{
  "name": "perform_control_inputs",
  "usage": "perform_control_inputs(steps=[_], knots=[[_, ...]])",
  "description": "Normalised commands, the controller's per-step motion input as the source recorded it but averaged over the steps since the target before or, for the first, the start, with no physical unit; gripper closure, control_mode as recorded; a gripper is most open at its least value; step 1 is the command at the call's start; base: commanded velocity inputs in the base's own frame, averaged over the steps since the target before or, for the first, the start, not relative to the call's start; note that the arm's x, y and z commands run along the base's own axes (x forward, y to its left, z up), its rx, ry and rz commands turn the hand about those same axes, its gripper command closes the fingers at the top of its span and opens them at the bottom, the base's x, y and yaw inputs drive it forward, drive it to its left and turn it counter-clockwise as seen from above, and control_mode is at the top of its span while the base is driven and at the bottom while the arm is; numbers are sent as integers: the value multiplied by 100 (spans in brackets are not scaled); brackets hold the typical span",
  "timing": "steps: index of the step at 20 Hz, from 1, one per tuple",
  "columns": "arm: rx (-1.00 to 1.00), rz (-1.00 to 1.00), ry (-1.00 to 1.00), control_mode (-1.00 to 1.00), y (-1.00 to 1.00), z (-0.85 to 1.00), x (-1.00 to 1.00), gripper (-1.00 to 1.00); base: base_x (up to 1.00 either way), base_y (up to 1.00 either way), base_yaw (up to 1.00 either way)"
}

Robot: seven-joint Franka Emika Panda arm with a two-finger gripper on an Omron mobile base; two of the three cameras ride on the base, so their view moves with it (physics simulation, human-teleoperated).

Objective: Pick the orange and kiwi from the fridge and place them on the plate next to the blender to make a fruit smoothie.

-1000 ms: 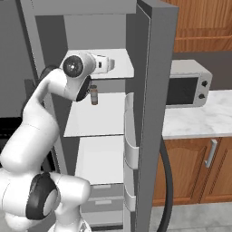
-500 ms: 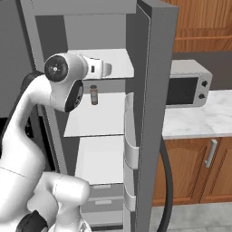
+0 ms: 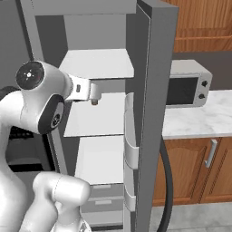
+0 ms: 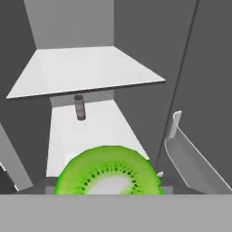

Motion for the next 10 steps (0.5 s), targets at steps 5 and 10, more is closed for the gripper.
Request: perform_control_inputs(steps=[5, 10], knots=[[-1, 0, 18, -100, 30, -51, -99, 100, 0, 0, 0], [-6, 2, 12, -100, 53, -36, -56, 100, 0, 0, 0]])
